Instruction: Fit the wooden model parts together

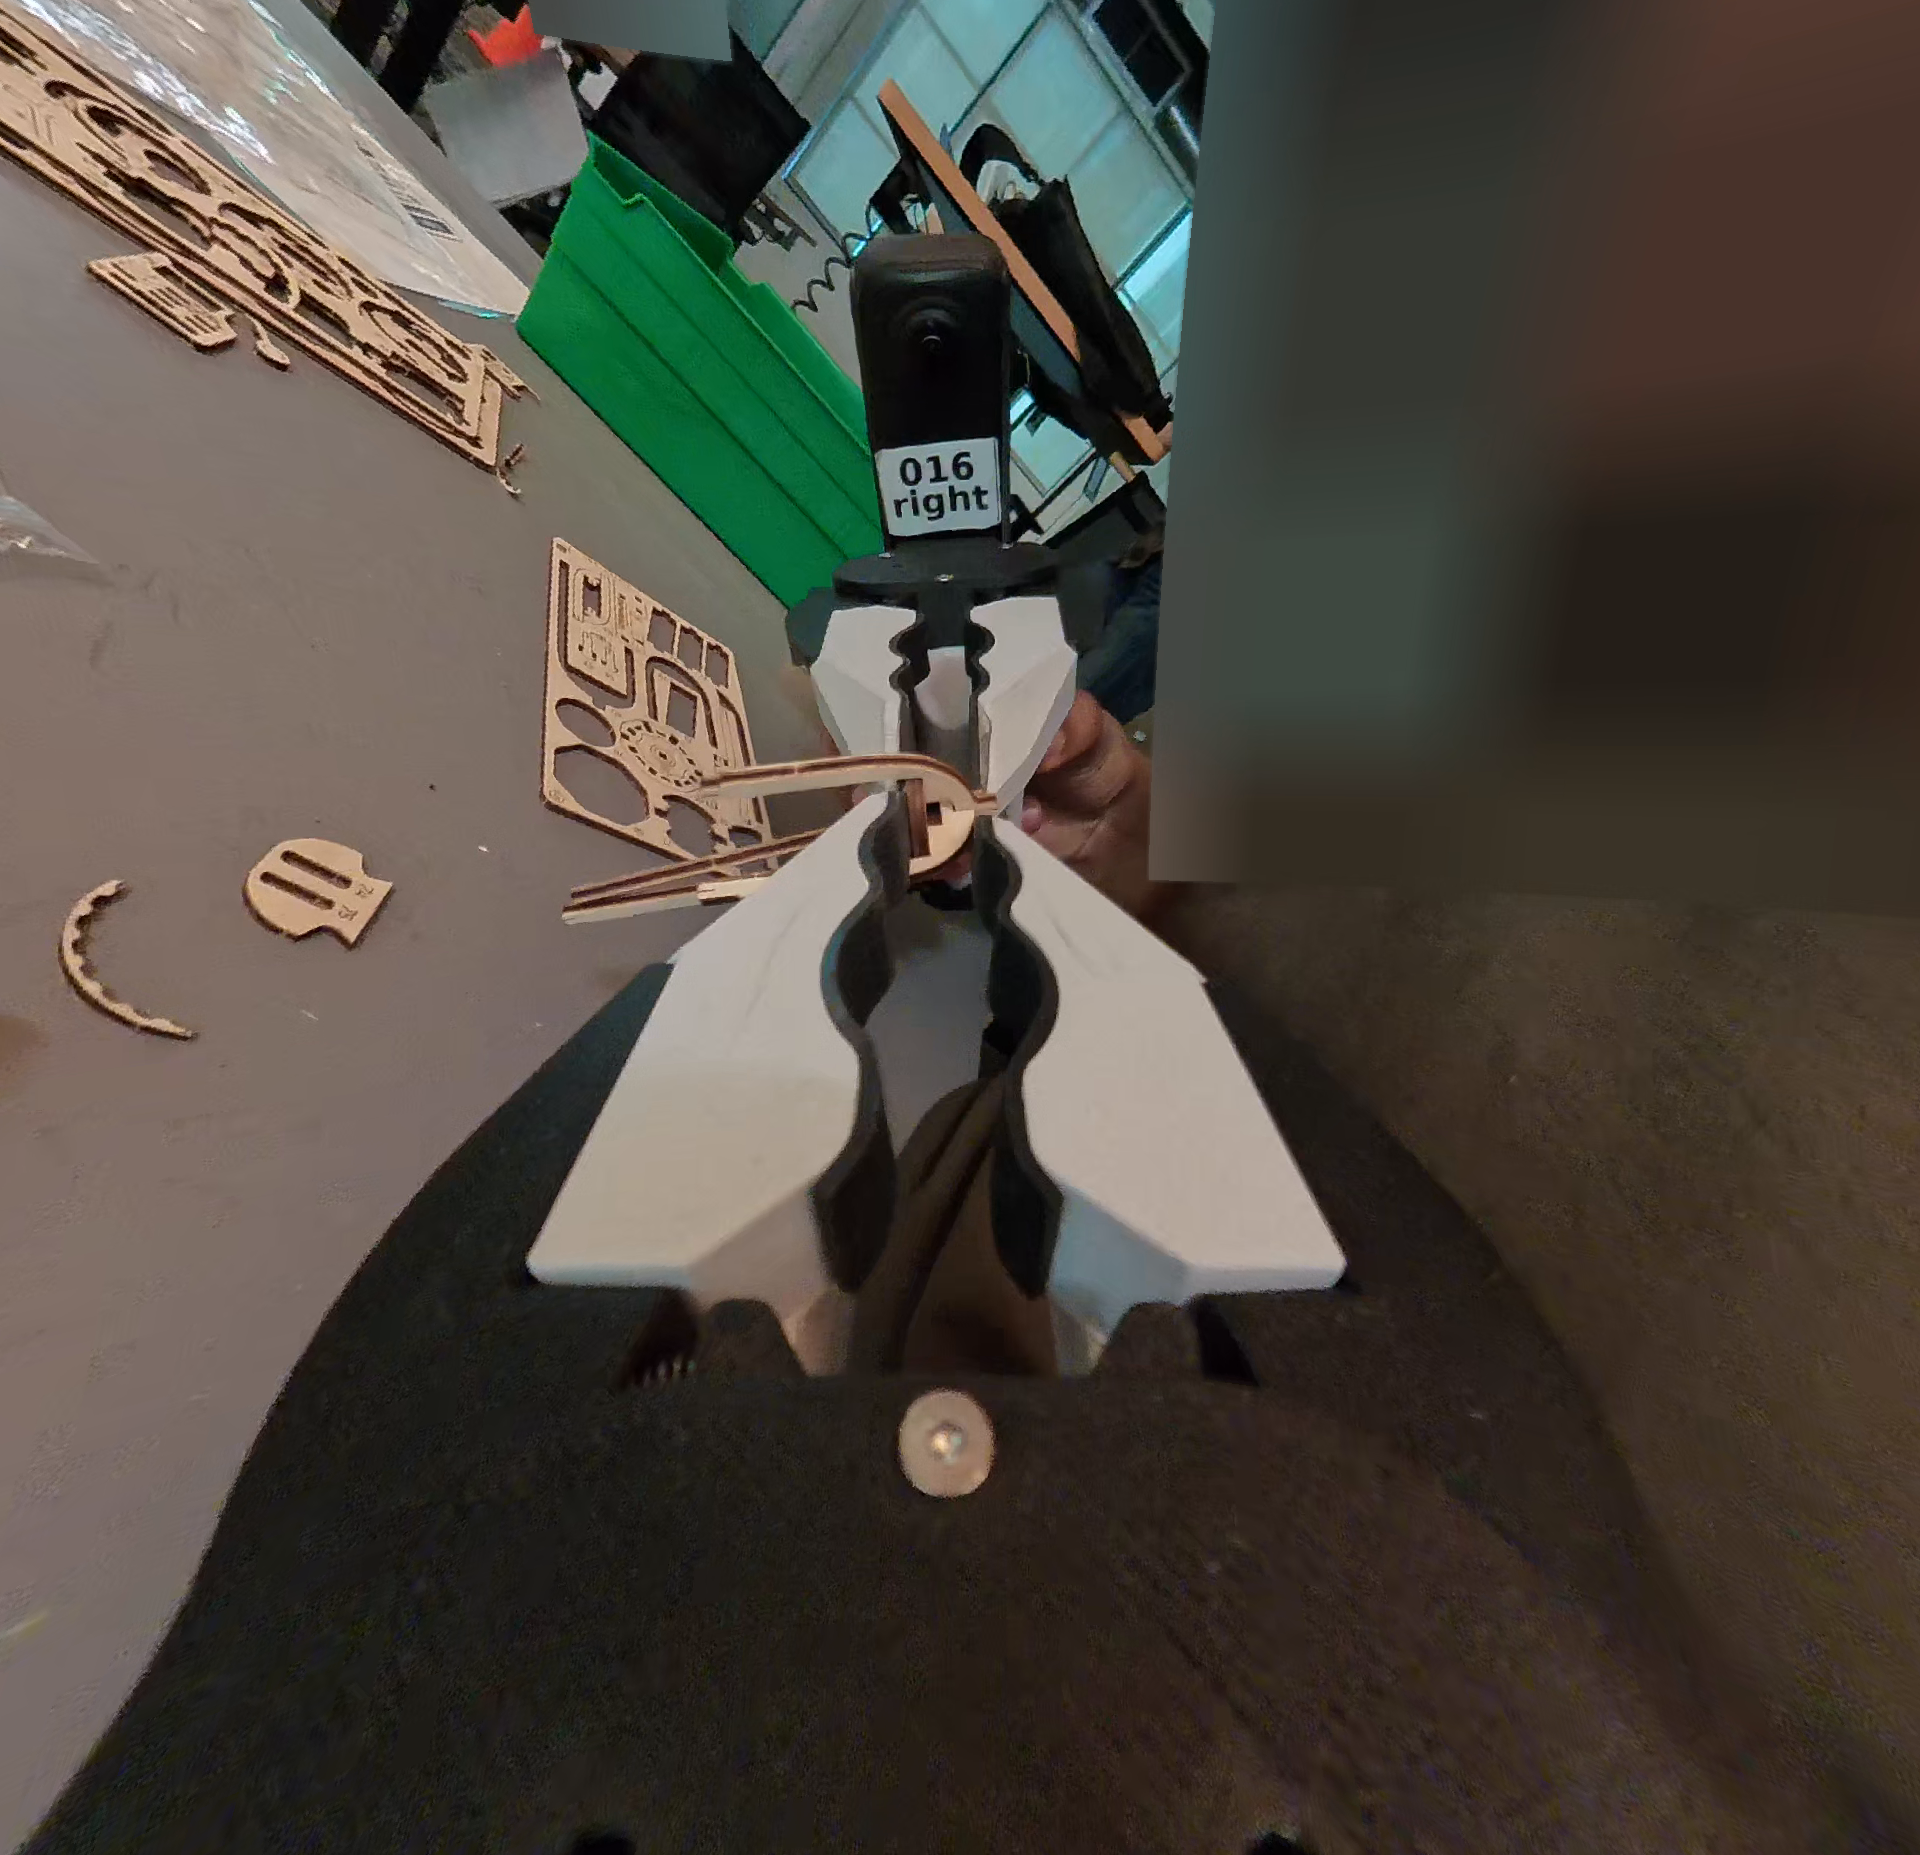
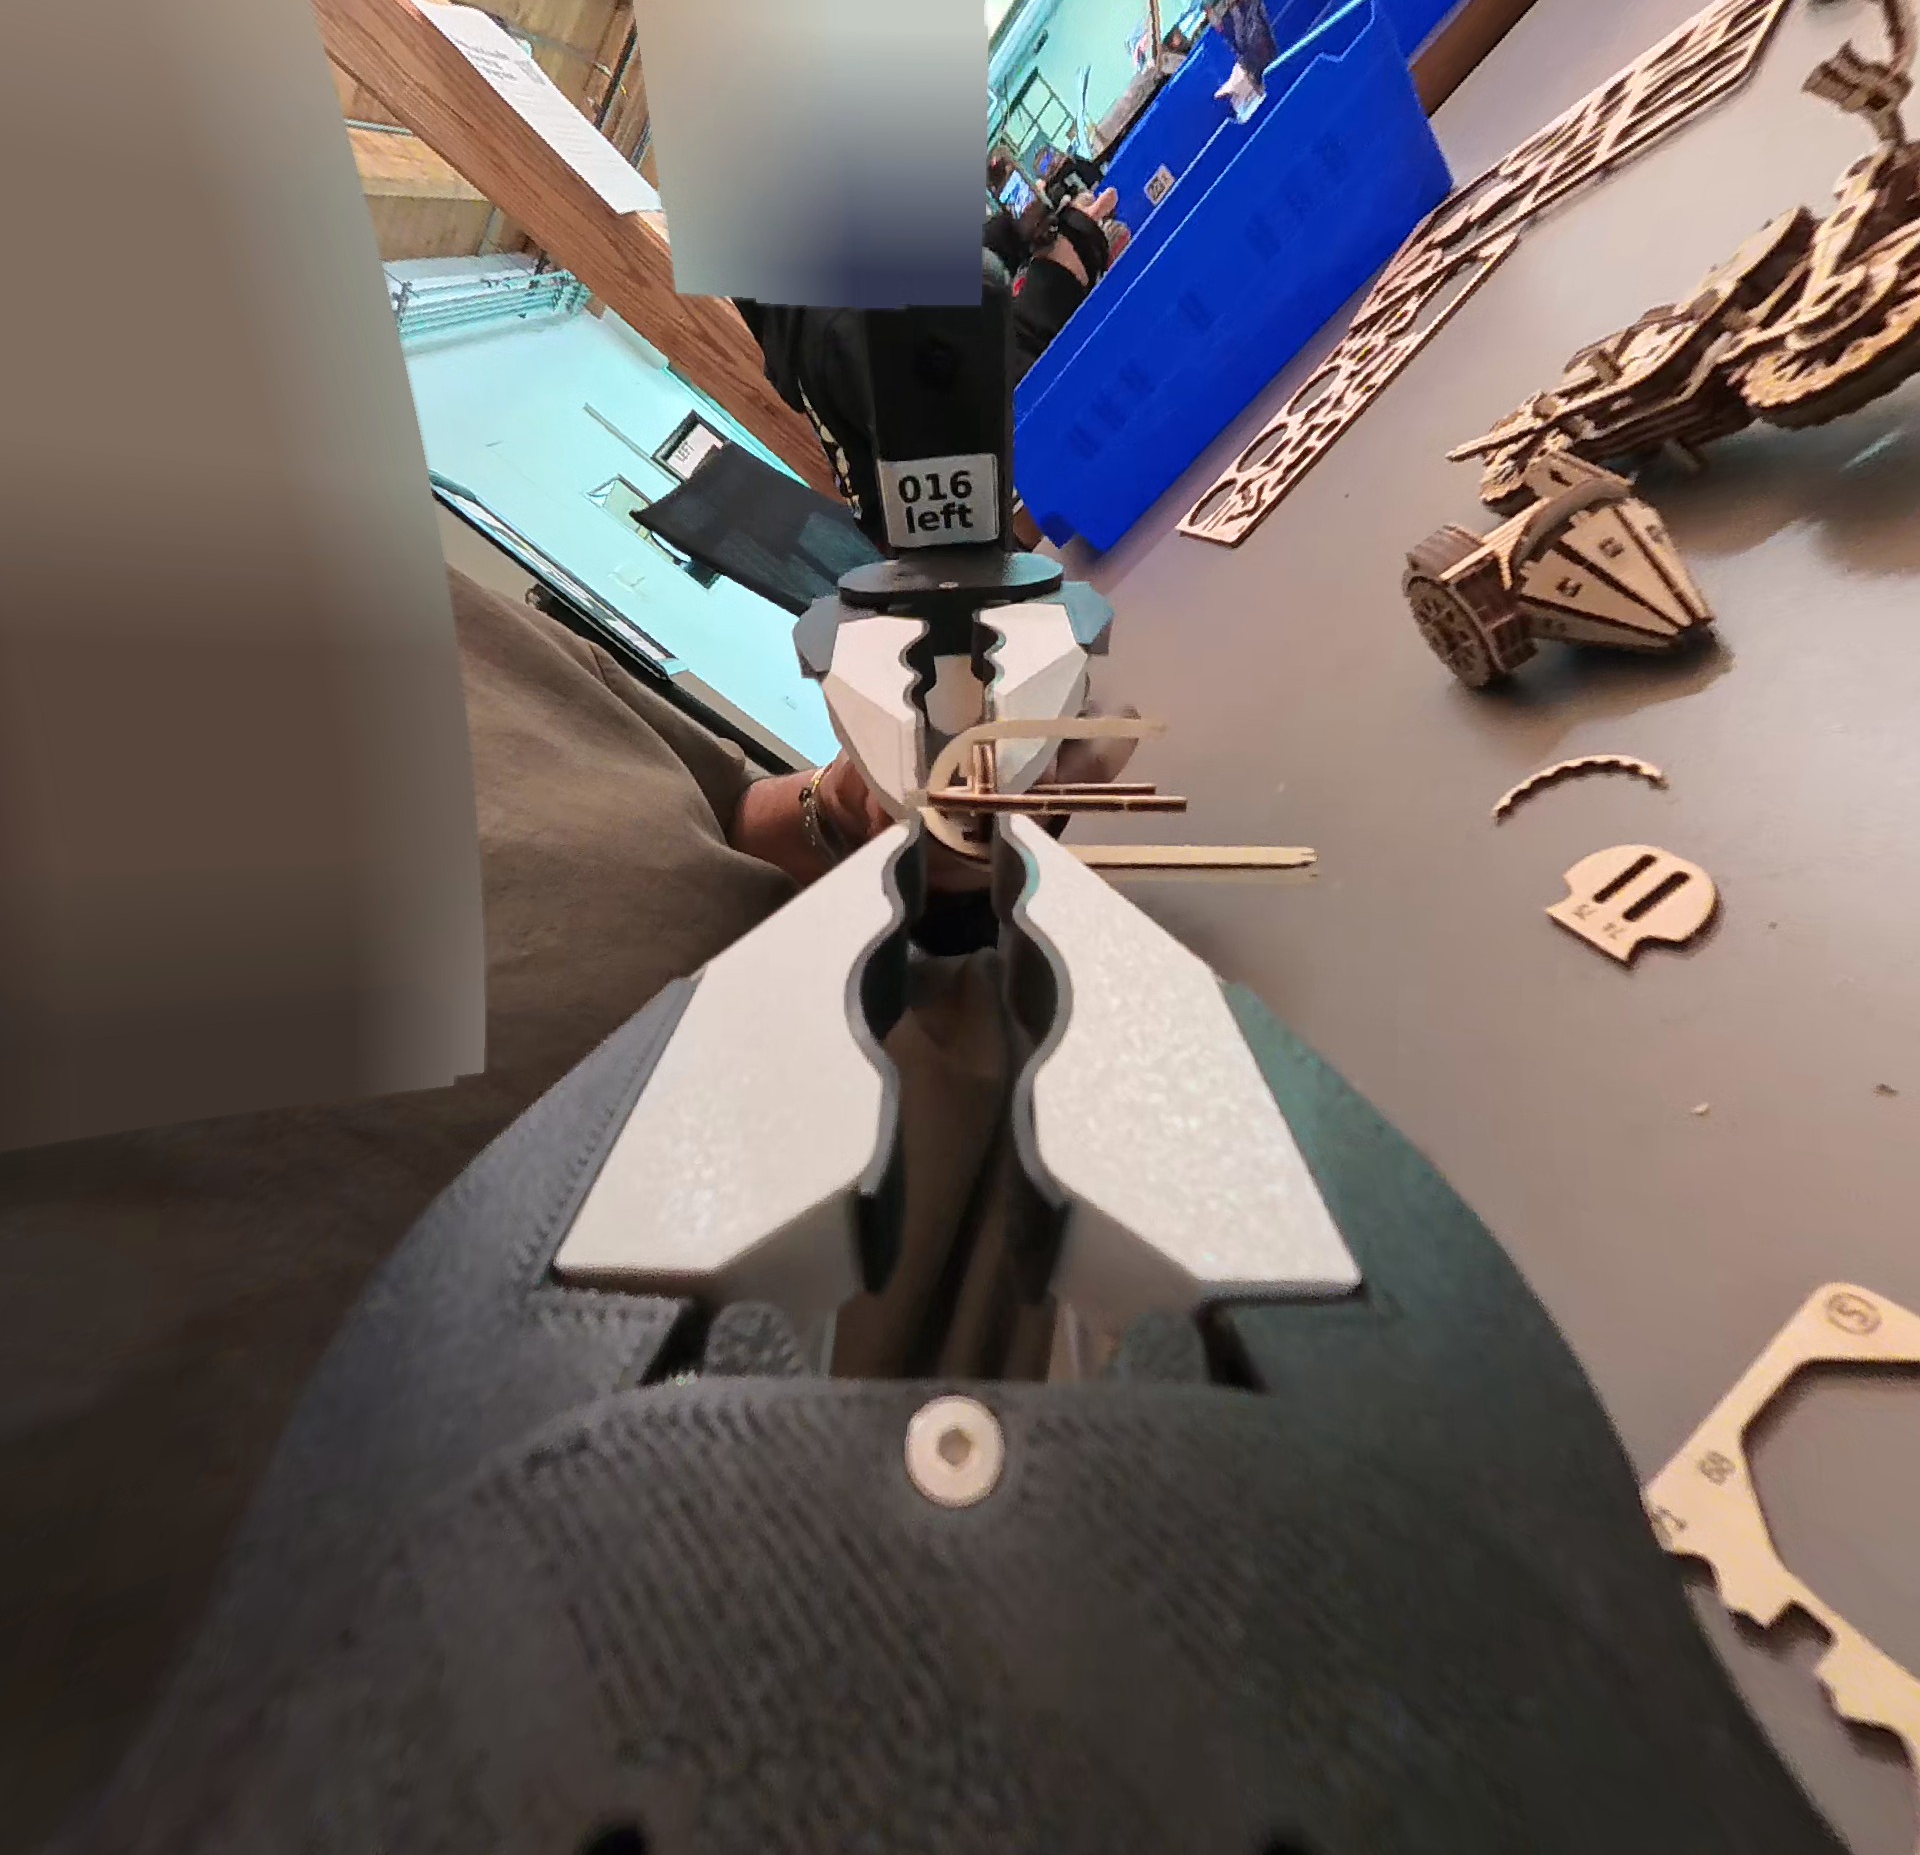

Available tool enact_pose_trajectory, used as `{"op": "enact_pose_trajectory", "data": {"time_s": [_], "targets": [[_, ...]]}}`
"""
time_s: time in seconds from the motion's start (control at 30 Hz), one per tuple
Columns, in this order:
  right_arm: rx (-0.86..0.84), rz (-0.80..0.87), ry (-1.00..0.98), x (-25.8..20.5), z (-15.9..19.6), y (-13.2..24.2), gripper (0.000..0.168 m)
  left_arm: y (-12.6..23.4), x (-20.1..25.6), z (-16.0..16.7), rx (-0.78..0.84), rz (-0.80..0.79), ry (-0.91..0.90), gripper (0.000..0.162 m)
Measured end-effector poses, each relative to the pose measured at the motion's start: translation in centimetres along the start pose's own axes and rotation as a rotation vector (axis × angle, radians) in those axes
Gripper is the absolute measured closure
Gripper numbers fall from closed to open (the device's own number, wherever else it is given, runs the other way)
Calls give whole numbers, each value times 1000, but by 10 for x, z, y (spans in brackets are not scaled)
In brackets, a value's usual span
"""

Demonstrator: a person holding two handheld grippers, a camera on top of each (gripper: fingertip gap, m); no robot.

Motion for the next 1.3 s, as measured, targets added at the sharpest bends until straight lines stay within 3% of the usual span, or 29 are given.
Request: {"op": "enact_pose_trajectory", "data": {"time_s": [0.67,0.93,1.3], "targets": [[-82,12,-3,0,2,-1,159,0,-2,3,-72,17,24,150],[-85,-26,-11,-2,1,-3,160,1,-11,4,-80,198,177,150],[-92,19,9,-1,1,-4,159,2,-10,2,-111,126,129,150]]}}
Point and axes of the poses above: each gripper's, where its closed fingertips meet, y back along the fingers, z out of its underside, x = y × z across the jaws, the point moved 10 cm from there along y, back along the fingers, and after that the axes turned 15 degrees about -x, right-handed, at the moved point
